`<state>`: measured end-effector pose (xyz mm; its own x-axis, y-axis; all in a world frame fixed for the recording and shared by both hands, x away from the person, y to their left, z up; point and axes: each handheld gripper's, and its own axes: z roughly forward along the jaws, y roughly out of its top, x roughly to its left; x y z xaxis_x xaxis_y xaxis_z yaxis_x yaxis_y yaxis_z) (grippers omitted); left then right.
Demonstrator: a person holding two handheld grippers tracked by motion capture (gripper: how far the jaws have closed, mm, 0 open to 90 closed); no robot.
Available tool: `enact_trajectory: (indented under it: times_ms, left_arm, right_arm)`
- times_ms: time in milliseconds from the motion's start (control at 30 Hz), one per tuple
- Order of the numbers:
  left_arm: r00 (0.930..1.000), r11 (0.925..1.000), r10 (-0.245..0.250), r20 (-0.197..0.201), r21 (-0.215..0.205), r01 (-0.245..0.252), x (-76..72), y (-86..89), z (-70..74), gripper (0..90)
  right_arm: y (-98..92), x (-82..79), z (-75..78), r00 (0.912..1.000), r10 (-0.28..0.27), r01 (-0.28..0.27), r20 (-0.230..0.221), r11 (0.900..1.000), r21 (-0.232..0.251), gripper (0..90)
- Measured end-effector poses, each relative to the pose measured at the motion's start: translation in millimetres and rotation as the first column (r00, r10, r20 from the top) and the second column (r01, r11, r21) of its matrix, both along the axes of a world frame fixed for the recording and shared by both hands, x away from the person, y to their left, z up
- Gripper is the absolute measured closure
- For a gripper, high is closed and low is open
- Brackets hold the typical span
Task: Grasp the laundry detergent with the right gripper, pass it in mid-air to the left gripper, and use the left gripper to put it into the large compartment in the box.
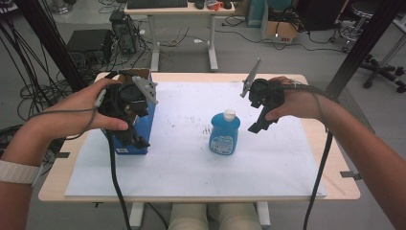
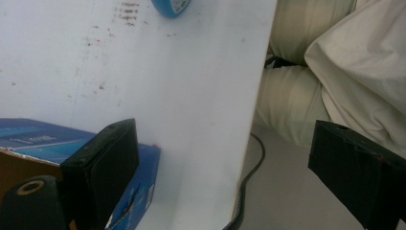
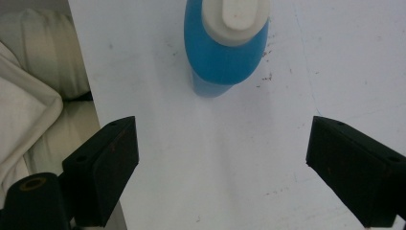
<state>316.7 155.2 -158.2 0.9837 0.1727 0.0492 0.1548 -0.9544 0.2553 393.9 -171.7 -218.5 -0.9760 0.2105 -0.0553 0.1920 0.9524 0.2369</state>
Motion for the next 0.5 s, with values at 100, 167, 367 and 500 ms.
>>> enact_trajectory:
  times_ms: [100,167,367,500]
  left_arm:
    - [1.0000,1.0000,-0.001,0.009,-0.002,0.001,0.3,-0.4,0.1,10.6]
    - [1.0000,1.0000,-0.002,0.009,-0.005,0.002,0.3,-0.2,0.2,10.6]
    - [1.0000,1.0000,0.002,-0.001,-0.002,-0.002,1.5,1.2,-2.7,10.5]
    - [1.0000,1.0000,0.006,0.000,-0.007,-0.006,2.9,1.8,-3.7,10.6]
  right_arm:
    - [-1.0,-0.7,-0.8,0.9998,-0.018,0.018,0.008,1.000,0.007,10.7]
    - [-1.2,-0.7,-0.7,0.9998,-0.020,0.020,0.009,1.000,0.004,10.7]
    - [-2.2,-1.7,-2.4,0.9994,-0.033,0.033,0.013,0.999,0.031,9.5]
    - [-3.0,-2.8,-3.1,0.9991,-0.040,0.039,0.015,0.998,0.053,8.2]
